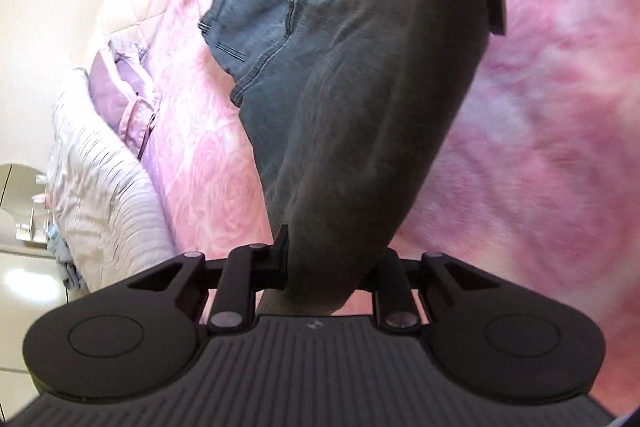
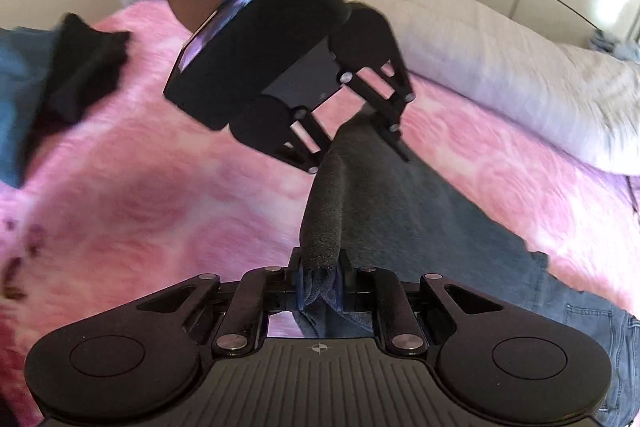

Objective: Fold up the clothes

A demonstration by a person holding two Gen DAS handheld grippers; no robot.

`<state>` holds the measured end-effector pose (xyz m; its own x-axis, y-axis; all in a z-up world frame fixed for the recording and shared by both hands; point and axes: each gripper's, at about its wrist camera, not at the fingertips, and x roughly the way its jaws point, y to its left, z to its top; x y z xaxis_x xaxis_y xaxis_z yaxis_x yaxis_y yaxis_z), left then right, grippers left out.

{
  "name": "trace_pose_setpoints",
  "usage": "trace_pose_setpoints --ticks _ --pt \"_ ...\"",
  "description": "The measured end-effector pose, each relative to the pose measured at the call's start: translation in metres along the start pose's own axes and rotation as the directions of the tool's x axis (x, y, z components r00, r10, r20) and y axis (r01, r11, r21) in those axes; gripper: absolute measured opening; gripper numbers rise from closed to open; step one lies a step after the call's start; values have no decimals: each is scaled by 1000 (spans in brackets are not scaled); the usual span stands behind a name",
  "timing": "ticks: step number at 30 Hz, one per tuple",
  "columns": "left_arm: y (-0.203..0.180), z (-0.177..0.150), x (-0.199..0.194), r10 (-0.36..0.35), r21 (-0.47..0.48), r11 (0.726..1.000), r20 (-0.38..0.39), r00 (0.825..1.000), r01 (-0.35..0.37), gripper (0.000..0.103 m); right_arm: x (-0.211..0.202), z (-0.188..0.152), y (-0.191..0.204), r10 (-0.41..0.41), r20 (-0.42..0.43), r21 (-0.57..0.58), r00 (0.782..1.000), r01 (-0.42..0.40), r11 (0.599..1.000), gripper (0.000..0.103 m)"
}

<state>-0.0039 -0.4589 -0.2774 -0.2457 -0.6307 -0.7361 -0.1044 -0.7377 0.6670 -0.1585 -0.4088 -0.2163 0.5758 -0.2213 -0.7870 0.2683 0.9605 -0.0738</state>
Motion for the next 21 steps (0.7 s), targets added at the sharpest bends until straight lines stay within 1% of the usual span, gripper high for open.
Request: trace_pose_setpoints --ticks 3,6,9,11,12,15,17,20,21 --pt "-15 -4 -49 -78 -40 996 -51 996 76 17 -21 9 30 85 25 0 996 -86 996 13" --pt "-33 -9 -94 -177 -94 982 -114 978 167 17 -40 18 58 209 48 -1 977 -209 978 13" --pt "-24 -5 -118 -255 -182 956 -145 956 228 17 -54 25 78 297 68 0 952 -298 955 13" --pt "-17 -2 -133 -308 -243 933 -160 938 264 18 -63 27 72 314 88 65 945 -320 945 13" --pt "-7 2 -134 -317 -259 927 -158 935 270 19 -67 27 68 320 99 101 942 -329 939 13" --pt "35 22 -128 -318 -294 917 -129 939 270 20 -88 26 37 261 134 189 956 -283 940 13" --pt "68 43 -114 -317 -303 913 -102 943 274 21 -103 22 12 211 153 245 965 -244 938 13" --pt "120 78 -87 -305 -313 910 -68 950 270 24 -125 6 -41 130 180 330 975 -185 926 13" --pt "135 92 -72 -305 -317 909 -66 950 270 25 -130 -2 -62 110 189 358 976 -173 918 13"
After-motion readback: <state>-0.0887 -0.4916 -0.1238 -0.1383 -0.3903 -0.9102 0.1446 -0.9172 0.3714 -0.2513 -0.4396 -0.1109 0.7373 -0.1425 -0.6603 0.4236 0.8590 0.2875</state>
